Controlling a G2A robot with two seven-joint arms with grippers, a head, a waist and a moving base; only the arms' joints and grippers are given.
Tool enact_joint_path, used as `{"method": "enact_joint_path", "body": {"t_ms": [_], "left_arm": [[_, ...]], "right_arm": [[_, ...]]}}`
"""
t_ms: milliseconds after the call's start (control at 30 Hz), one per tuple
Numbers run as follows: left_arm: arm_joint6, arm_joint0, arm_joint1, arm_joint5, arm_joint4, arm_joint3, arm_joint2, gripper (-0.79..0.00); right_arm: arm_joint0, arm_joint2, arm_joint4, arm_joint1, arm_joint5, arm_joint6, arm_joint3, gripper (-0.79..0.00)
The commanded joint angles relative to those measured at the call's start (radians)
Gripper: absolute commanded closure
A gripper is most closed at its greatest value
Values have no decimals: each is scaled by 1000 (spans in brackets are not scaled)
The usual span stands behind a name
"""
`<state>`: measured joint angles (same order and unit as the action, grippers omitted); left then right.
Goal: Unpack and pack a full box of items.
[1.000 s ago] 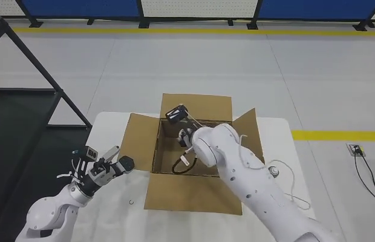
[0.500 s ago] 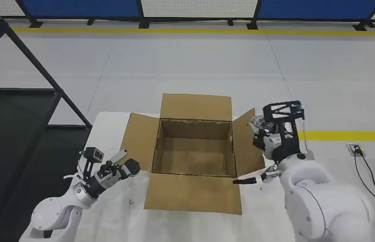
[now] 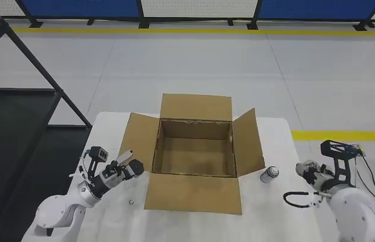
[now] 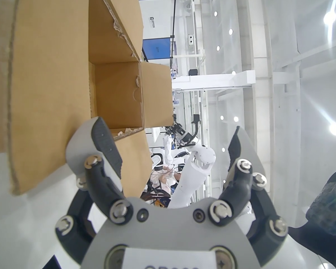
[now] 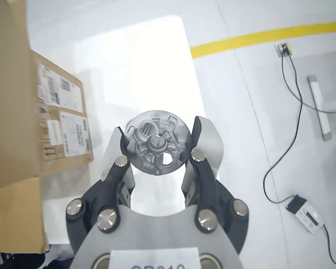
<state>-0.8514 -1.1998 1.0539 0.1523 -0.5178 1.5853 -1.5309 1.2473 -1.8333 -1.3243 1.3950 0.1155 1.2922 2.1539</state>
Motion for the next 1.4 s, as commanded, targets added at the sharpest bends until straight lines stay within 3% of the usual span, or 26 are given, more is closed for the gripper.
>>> {"method": "enact_joint_path", "body": {"t_ms": [0, 267, 733, 967, 1367], "left_arm": [[2, 4, 0, -2, 6, 0, 6, -785], [8, 15, 1, -6, 15, 0, 22, -785], [21, 22, 1, -8, 6, -3, 26, -785], [26, 26, 2, -11, 7, -1, 30, -785], [29, 34, 1, -15, 7, -8, 34, -785]], "right_arm": [[26, -16, 34, -3, -52, -33, -37, 0], [39, -16, 108, -15, -149, -123, -225, 0], [-79, 76, -31, -32, -70, -87, -420, 0], [-103, 95, -44, -39, -65, -82, -467, -243], [-113, 104, -35, -49, -57, -68, -484, -363]]}}
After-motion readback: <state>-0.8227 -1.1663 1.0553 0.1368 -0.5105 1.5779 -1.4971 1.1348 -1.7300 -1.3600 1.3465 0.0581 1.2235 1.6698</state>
